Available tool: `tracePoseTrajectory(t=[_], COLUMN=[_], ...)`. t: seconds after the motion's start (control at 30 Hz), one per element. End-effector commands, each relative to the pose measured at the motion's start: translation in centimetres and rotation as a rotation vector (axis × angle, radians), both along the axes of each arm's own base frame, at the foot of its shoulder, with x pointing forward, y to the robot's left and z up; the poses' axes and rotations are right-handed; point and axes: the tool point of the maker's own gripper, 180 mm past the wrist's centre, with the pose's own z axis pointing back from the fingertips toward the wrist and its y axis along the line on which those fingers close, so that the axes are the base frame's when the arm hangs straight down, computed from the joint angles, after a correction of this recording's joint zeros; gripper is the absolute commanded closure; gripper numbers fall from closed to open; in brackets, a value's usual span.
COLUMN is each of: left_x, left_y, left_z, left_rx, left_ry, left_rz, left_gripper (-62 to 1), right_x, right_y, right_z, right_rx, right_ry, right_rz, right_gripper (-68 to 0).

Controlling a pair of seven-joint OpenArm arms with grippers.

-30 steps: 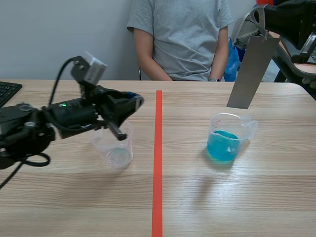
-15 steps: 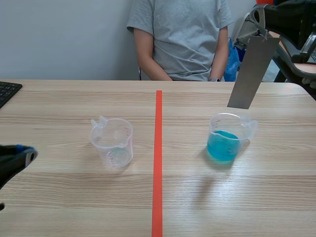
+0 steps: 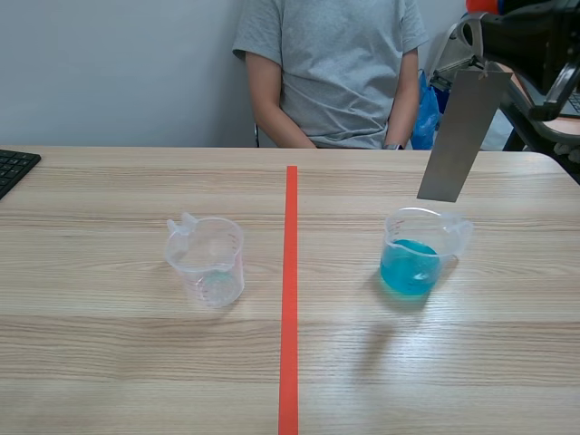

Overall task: Do the redox reaction experiment.
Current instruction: 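Lower the plate into the blue solution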

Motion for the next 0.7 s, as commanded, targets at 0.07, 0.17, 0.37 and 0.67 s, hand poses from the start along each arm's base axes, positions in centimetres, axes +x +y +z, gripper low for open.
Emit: tracePoseTrajectory(t=[0.07,0.17,0.37,0.67], left_x=[-1.6,-3.0,-3.4,-3.4], left_y=[-0.6,-1.1,-1.8,-1.8], left_z=[-0.6,-1.3,-1.5,-1.5], left_rx=[0.0,-0.001,-0.029,-0.031], left_ry=[0.01,0.034,0.035,0.036], left_rz=[0.027,0.053,0.089,0.09], left_gripper=[-5.1,-5.1,-5.1,-5.1], right_x=[0.9,1.0,1.5,1.9], right_y=[-0.5,-0.3,-0.5,-0.5], right_z=[0.3,-0.5,-1.9,-4.2], right_rx=[0.032,0.041,0.057,0.084], right_ry=[-0.021,-0.001,0.019,0.049], right_rz=[-0.027,-0.022,-0.049,-0.057], right_gripper=[-1.3,-1.3,-1.3,-1.3])
